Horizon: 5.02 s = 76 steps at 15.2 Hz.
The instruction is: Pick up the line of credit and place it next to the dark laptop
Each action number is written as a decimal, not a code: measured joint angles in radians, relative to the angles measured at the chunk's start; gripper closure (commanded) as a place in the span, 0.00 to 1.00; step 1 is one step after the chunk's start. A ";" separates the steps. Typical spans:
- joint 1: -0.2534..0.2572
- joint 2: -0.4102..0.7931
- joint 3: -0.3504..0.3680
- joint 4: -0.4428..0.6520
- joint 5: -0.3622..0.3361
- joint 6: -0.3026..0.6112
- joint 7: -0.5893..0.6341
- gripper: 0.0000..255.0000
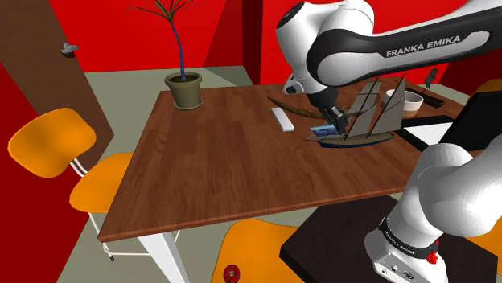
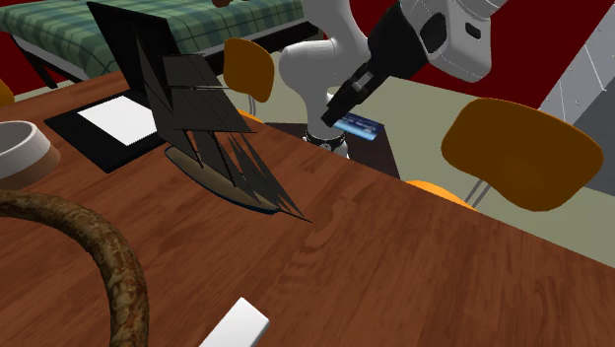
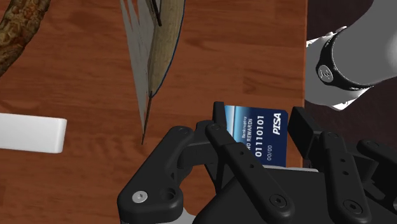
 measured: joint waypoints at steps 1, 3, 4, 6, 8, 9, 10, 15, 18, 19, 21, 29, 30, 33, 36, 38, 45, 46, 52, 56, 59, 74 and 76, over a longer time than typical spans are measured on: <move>-0.001 0.001 -0.001 0.015 -0.002 -0.013 -0.006 1.00; -0.002 -0.001 0.000 0.041 -0.003 -0.040 -0.015 1.00; -0.002 -0.004 0.002 0.051 -0.003 -0.052 -0.018 1.00; -0.002 -0.005 0.004 0.078 -0.003 -0.079 -0.026 1.00; -0.002 -0.006 0.005 0.104 -0.005 -0.104 -0.034 1.00; -0.003 -0.002 0.005 0.117 -0.006 -0.113 -0.038 1.00; -0.005 0.002 0.005 0.134 -0.009 -0.125 -0.044 1.00; -0.007 0.010 0.008 0.208 -0.015 -0.187 -0.066 1.00; -0.008 0.019 0.013 0.256 -0.016 -0.225 -0.076 1.00; -0.009 0.022 0.014 0.271 -0.018 -0.237 -0.080 1.00; -0.010 0.027 0.015 0.301 -0.023 -0.260 -0.090 1.00; -0.016 0.059 0.021 0.433 -0.040 -0.354 -0.126 1.00; -0.016 0.042 0.016 0.424 -0.045 -0.360 -0.136 1.00; -0.021 -0.039 -0.022 0.366 -0.081 -0.366 -0.191 1.00; -0.022 -0.140 -0.058 0.285 -0.117 -0.368 -0.239 1.00; -0.024 -0.204 -0.082 0.248 -0.148 -0.383 -0.277 1.00; -0.030 -0.397 -0.181 0.142 -0.284 -0.415 -0.415 1.00; -0.031 -0.426 -0.195 0.121 -0.303 -0.416 -0.432 1.00; -0.040 -0.583 -0.291 0.067 -0.462 -0.451 -0.575 1.00; -0.047 -0.663 -0.361 0.066 -0.584 -0.469 -0.685 1.00; -0.056 -0.726 -0.403 0.061 -0.672 -0.481 -0.765 1.00; -0.098 -0.906 -0.628 0.146 -1.079 -0.432 -1.146 1.00; -0.106 -0.928 -0.639 0.122 -1.090 -0.425 -1.145 1.00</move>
